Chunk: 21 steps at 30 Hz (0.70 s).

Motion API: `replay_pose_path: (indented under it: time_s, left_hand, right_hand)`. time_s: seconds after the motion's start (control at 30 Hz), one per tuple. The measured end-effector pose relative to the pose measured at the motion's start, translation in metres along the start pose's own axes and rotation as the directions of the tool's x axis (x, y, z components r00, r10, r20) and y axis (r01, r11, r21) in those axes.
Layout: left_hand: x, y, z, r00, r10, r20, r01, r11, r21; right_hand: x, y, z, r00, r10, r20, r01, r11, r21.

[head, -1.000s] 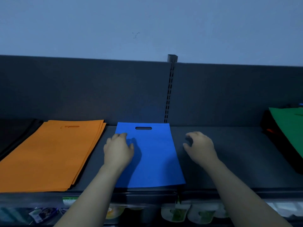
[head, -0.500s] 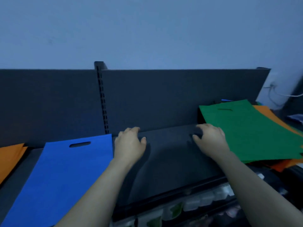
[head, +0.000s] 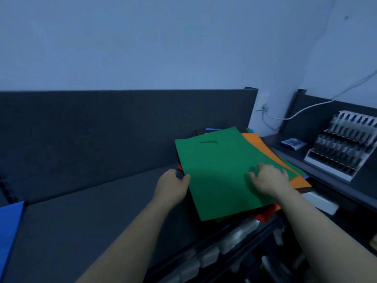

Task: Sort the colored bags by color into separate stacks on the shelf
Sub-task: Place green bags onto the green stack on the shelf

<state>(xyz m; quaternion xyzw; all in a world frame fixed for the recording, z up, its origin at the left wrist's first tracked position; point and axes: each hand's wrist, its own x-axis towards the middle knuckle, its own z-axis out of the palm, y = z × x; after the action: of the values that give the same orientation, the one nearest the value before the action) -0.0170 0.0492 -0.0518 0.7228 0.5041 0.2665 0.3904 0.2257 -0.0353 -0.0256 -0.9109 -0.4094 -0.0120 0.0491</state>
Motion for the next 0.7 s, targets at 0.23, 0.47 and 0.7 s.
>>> replay_pose_path:
  time_s: [0.23,0.47,0.7]
  left_hand:
    - [0.024,0.005,0.034,0.991,-0.132,0.002,0.127,0.950,-0.283]
    - [0.031,0.003,0.047,0.986,-0.166,-0.021,0.144,0.907,-0.397]
    - [0.033,-0.001,0.045,0.980,-0.178,-0.093,0.123,0.896,-0.426]
  right_hand:
    - [0.017,0.023,-0.002,0.997,-0.069,-0.045,0.075,0.983,0.167]
    - [0.033,0.036,0.004,0.992,-0.118,0.032,0.105,0.955,0.276]
    - [0.042,0.050,0.006,0.999,-0.037,0.029,0.036,0.998,0.048]
